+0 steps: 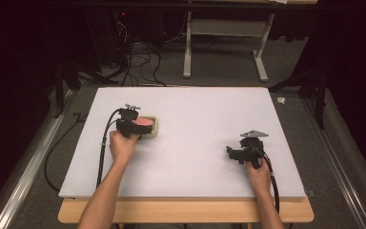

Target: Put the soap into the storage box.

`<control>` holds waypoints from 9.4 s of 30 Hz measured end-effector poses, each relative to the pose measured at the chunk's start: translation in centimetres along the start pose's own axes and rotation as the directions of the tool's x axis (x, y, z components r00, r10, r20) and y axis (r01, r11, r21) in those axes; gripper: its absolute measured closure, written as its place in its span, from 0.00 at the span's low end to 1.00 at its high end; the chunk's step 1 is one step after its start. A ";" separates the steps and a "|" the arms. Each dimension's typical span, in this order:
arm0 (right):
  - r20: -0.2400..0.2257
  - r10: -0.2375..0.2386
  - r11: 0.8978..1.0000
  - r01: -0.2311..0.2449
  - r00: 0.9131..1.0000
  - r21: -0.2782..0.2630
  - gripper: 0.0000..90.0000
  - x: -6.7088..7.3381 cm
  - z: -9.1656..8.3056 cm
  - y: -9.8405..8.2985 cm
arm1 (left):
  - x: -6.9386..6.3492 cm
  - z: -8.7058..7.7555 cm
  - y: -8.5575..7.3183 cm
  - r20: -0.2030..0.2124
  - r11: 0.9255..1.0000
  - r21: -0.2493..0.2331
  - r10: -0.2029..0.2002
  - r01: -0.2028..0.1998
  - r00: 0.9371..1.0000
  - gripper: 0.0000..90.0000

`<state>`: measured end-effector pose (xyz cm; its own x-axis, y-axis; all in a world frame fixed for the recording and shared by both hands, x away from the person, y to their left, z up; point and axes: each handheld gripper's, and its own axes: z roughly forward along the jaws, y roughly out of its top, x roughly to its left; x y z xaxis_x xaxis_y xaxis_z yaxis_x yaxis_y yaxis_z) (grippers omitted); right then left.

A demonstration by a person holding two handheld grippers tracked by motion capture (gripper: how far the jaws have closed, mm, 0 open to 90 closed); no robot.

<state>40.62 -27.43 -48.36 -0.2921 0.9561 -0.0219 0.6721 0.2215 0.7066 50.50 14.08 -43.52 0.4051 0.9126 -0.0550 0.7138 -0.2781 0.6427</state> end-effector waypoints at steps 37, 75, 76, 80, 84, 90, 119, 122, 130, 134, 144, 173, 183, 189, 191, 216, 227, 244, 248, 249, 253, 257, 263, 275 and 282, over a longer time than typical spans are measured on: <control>-0.001 0.000 1.000 0.000 1.000 0.000 0.16 0.0 0.0 0.0 | 0.5 0.9 0.0 -0.050 1.000 -0.001 -0.014 0.014 0.999 0.15; 0.000 -0.001 1.000 0.001 1.000 0.000 0.16 0.0 0.0 0.0 | 0.0 -2.5 -0.2 0.002 0.996 -0.077 0.045 -0.045 0.999 0.14; -0.001 -0.001 1.000 0.001 1.000 0.000 0.16 0.0 0.0 0.0 | 0.0 -2.7 -0.2 0.006 0.995 -0.083 0.047 -0.046 0.999 0.14; 0.000 -0.001 1.000 0.001 1.000 0.000 0.16 0.0 0.0 0.0 | -0.2 -3.2 -0.2 0.016 0.994 -0.096 0.055 -0.053 0.998 0.14; 0.000 -0.002 1.000 0.002 1.000 0.000 0.16 0.0 0.0 0.0 | -0.3 -3.5 -0.3 0.021 0.993 -0.098 0.067 -0.064 0.998 0.15; 0.000 -0.002 1.000 0.002 1.000 0.000 0.16 0.0 0.0 0.0 | -0.5 -4.2 -0.7 0.033 0.990 -0.124 0.068 -0.064 0.997 0.15; 0.001 -0.002 1.000 0.002 1.000 0.000 0.16 0.0 0.0 0.0 | -0.8 -6.1 -2.4 0.079 0.983 -0.162 0.095 -0.081 0.992 0.16; 0.001 -0.003 1.000 0.003 1.000 0.000 0.16 0.0 0.0 0.0 | -0.9 -6.2 -2.6 0.086 0.983 -0.165 0.093 -0.078 0.992 0.16; 0.001 -0.002 1.000 0.002 1.000 0.000 0.16 0.0 0.0 0.0 | -1.5 -6.5 -3.0 0.103 0.982 -0.164 0.110 -0.093 0.988 0.16; 0.001 -0.002 1.000 0.002 1.000 0.000 0.16 0.0 0.0 0.0 | -1.9 -6.6 -3.2 0.121 0.981 -0.171 0.116 -0.095 0.986 0.16; 0.000 -0.001 1.000 0.001 1.000 0.000 0.16 0.0 0.0 0.0 | -2.7 -6.7 -3.8 0.151 0.979 -0.177 0.129 -0.101 0.980 0.16; 0.001 -0.001 1.000 0.001 1.000 0.000 0.16 0.0 0.0 0.0 | -4.7 -6.9 -5.4 0.234 0.975 -0.179 0.171 -0.131 0.957 0.17; 0.001 -0.001 1.000 0.001 1.000 0.000 0.16 0.0 0.0 0.0 | -5.2 -6.6 -5.9 0.254 0.975 -0.173 0.178 -0.137 0.951 0.17; 0.001 -0.001 1.000 0.001 1.000 0.000 0.16 0.0 0.0 0.0 | -5.6 -6.2 -6.2 0.270 0.977 -0.151 0.189 -0.152 0.944 0.17; 0.001 -0.001 1.000 0.001 1.000 0.000 0.16 0.0 0.0 0.0 | -5.9 -6.1 -6.3 0.272 0.976 -0.152 0.195 -0.158 0.942 0.17; 0.001 -0.001 1.000 0.001 1.000 0.000 0.16 0.0 0.0 0.0 | -6.7 -4.7 -7.2 0.301 0.979 -0.128 0.192 -0.159 0.934 0.17; 0.001 -0.001 1.000 0.001 1.000 0.000 0.16 0.0 0.0 0.0 | -6.9 -3.7 -7.6 0.291 0.978 -0.108 0.204 -0.180 0.935 0.17; 0.001 -0.001 1.000 0.001 1.000 0.000 0.16 0.0 0.0 0.0 | -7.4 -2.0 -7.9 0.273 0.976 -0.093 0.215 -0.197 0.938 0.18; 0.001 -0.001 1.000 0.001 1.000 0.000 0.16 0.0 0.0 0.0 | -7.5 -1.6 -8.0 0.264 0.976 -0.086 0.214 -0.198 0.940 0.18; 0.001 -0.001 1.000 0.001 1.000 0.000 0.16 0.0 0.0 0.0 | -7.5 -1.5 -8.0 0.261 0.977 -0.085 0.211 -0.195 0.942 0.18; 0.001 -0.001 1.000 0.001 1.000 0.000 0.16 0.0 0.0 0.0 | -7.7 -1.2 -8.1 0.255 0.977 -0.083 0.213 -0.199 0.943 0.18; 0.001 -0.001 1.000 0.001 1.000 0.000 0.16 0.0 0.0 0.0 | -7.8 -1.0 -8.1 0.253 0.976 -0.082 0.216 -0.201 0.943 0.18; 0.001 -0.001 1.000 0.001 1.000 0.000 0.16 0.0 0.0 0.0 | -8.1 -0.5 -8.2 0.254 0.976 -0.077 0.217 -0.204 0.942 0.18; 0.001 -0.001 1.000 0.001 1.000 0.000 0.16 0.0 0.0 0.0 | -8.5 -0.2 -8.7 0.215 0.966 -0.117 0.253 -0.232 0.943 0.18; 0.001 -0.001 1.000 0.001 1.000 0.000 0.16 0.0 0.0 0.0 | -8.8 -0.2 -9.0 0.189 0.959 -0.132 0.274 -0.252 0.943 0.17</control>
<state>40.58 -27.41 -48.36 -0.2923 0.9560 -0.0232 0.6717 0.2226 0.7066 40.40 8.59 -48.71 0.6850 0.7282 -0.0202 0.5068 -0.4565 0.7313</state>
